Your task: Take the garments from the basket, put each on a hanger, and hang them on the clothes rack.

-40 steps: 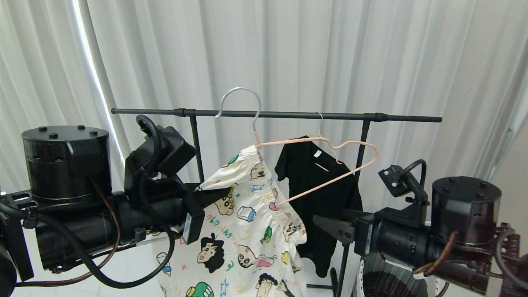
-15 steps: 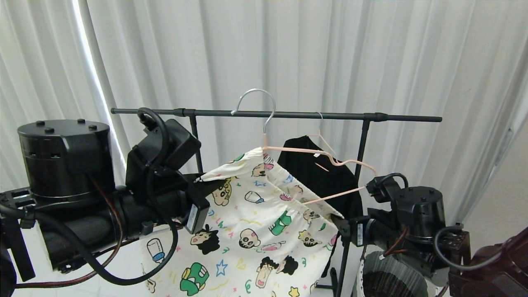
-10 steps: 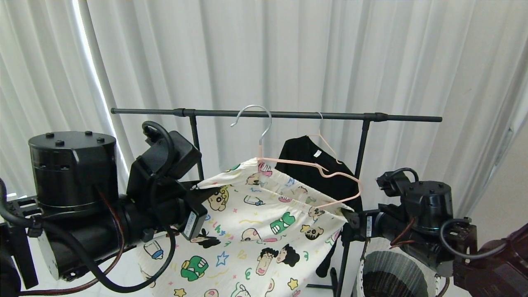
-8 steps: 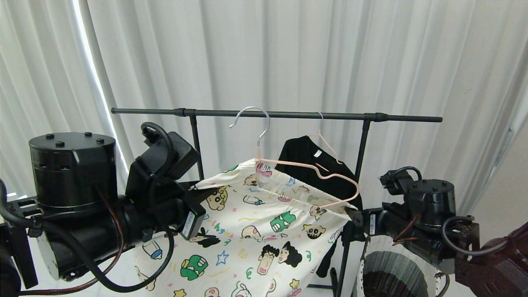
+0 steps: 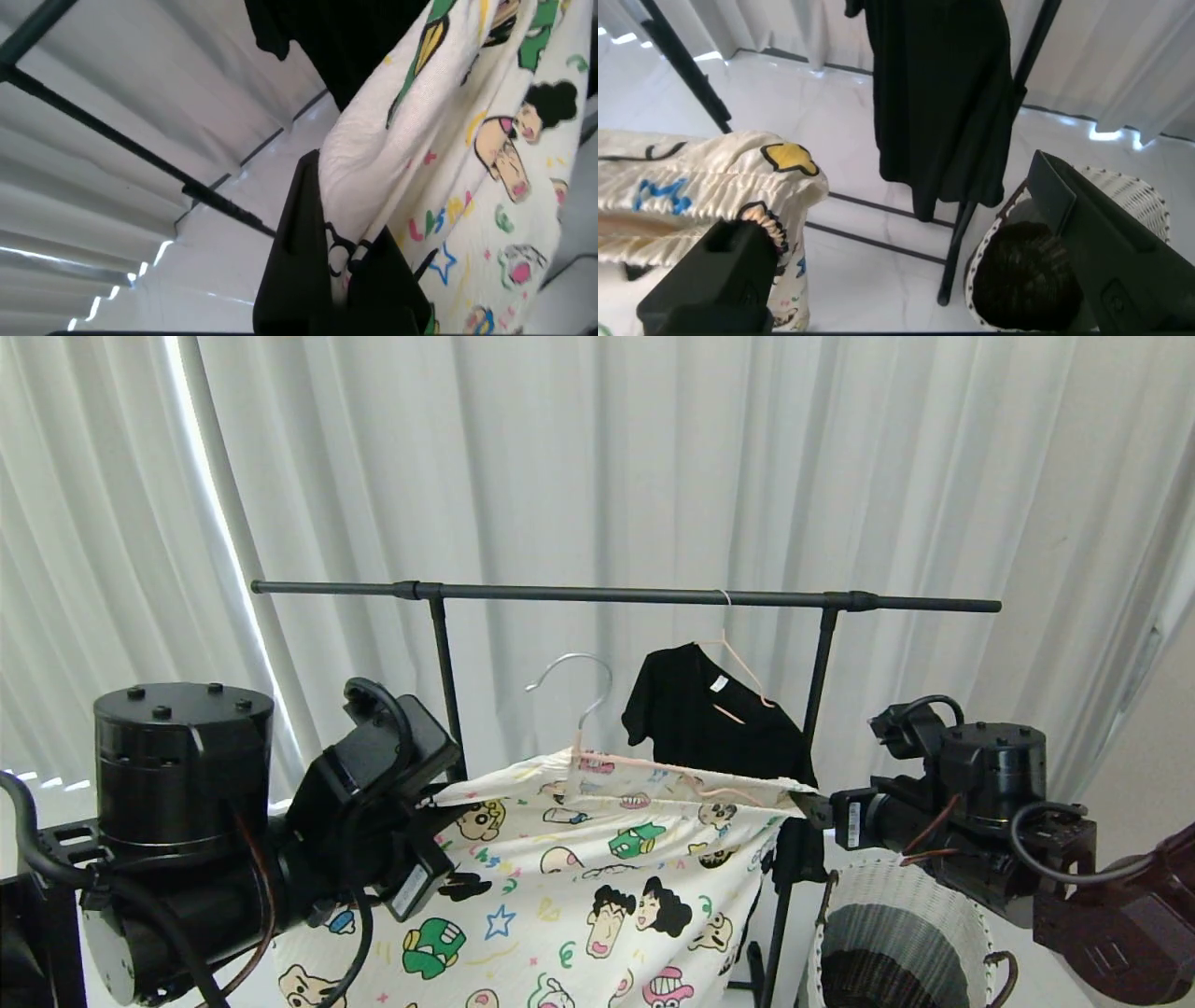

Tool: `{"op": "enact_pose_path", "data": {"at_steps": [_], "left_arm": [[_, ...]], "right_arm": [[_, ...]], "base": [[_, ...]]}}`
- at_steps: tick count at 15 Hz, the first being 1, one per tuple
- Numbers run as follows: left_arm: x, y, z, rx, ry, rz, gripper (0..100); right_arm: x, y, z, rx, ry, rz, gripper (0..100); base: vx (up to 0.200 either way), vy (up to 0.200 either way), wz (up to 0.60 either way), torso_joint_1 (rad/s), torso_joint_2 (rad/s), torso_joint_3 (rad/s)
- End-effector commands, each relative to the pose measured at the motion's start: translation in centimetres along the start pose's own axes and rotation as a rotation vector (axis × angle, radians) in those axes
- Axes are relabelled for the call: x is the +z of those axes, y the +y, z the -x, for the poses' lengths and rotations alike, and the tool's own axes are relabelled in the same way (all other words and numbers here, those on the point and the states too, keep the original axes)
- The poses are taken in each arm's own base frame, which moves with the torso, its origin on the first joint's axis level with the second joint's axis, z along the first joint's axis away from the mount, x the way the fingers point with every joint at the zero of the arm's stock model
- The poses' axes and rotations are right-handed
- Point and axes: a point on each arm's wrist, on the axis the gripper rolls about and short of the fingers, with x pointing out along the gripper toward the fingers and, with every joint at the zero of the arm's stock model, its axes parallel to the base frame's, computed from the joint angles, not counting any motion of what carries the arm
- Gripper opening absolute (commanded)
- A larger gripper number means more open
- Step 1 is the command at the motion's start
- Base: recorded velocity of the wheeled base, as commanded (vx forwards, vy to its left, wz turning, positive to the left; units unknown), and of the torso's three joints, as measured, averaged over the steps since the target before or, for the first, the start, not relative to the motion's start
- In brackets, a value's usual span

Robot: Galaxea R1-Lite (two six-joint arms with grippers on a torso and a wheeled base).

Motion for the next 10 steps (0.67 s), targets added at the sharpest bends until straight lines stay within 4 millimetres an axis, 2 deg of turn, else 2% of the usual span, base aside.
{"op": "enact_pose_path", "data": {"at_steps": [1, 4, 7, 10], "left_arm": [[-0.9, -0.5, -0.9, -0.023, 0.052, -0.022, 0], [-2.1, -1.0, -3.7, 0.127, 0.253, -0.030, 0], [-0.1, -3.1, -6.2, 0.193, 0.200, 0.183, 0], [1.1, -5.1, -6.4, 0.197, 0.156, 0.302, 0]], "right_arm": [[0.4, 0.0, 0.2, 0.009, -0.015, 0.006, 100], [1.9, 0.7, 2.1, 0.109, -0.061, 0.067, 100], [2.4, 2.5, 4.6, 0.216, -0.058, 0.166, 100], [2.5, 3.8, 6.8, 0.283, -0.018, 0.208, 100]], "base": [[0.000, 0.000, 0.00, 0.000, 0.00, 0.000], [0.000, 0.000, 0.00, 0.000, 0.00, 0.000], [0.000, 0.000, 0.00, 0.000, 0.00, 0.000], [0.000, 0.000, 0.00, 0.000, 0.00, 0.000]]}}
